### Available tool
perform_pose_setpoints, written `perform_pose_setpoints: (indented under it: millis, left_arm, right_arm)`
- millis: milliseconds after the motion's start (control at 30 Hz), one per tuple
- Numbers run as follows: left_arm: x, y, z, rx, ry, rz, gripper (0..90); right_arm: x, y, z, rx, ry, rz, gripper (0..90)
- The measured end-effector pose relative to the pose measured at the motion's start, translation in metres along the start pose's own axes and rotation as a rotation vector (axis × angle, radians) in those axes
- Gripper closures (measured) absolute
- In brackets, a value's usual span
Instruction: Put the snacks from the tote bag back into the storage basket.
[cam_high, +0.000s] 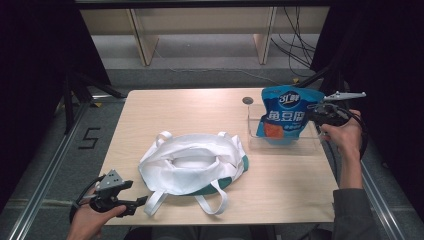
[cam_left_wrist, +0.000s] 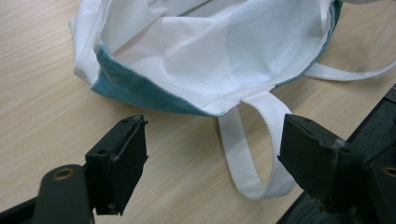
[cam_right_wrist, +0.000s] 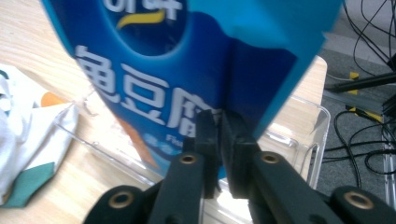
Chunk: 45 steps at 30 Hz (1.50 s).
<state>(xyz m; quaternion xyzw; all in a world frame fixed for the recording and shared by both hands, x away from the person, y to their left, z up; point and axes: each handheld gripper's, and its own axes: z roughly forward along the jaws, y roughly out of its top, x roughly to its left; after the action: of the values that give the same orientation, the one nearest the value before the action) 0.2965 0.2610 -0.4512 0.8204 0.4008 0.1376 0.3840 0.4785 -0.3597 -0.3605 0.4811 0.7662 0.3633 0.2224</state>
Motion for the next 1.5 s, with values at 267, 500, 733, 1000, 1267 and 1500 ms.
perform_pose_setpoints:
  millis: [267,500,733,1000,1267,1500]
  left_arm:
    - [0.0,0.0,0.0,0.001,0.002,-0.004,22.3]
    - [0.002,0.0,-0.003,0.024,0.008,0.028,22.4]
    - [0.003,0.001,-0.003,0.024,0.011,0.043,22.4]
    - [0.003,0.001,-0.003,0.017,0.009,0.043,22.4]
    - [0.0,0.0,-0.002,-0.022,0.018,0.013,22.4]
    - [0.001,0.0,-0.003,-0.004,0.018,0.033,22.3]
  right_arm:
    - [0.03,0.001,-0.004,-0.024,0.015,0.013,64.2]
    - [0.054,-0.005,-0.005,0.0,0.06,-0.027,52.8]
    - [0.075,-0.01,-0.001,-0.001,0.089,-0.059,46.9]
    - [0.101,-0.009,0.003,-0.022,0.127,-0.098,42.2]
    - [0.13,-0.018,0.018,0.003,0.185,-0.162,39.7]
    - [0.15,-0.024,0.025,0.019,0.22,-0.18,39.4]
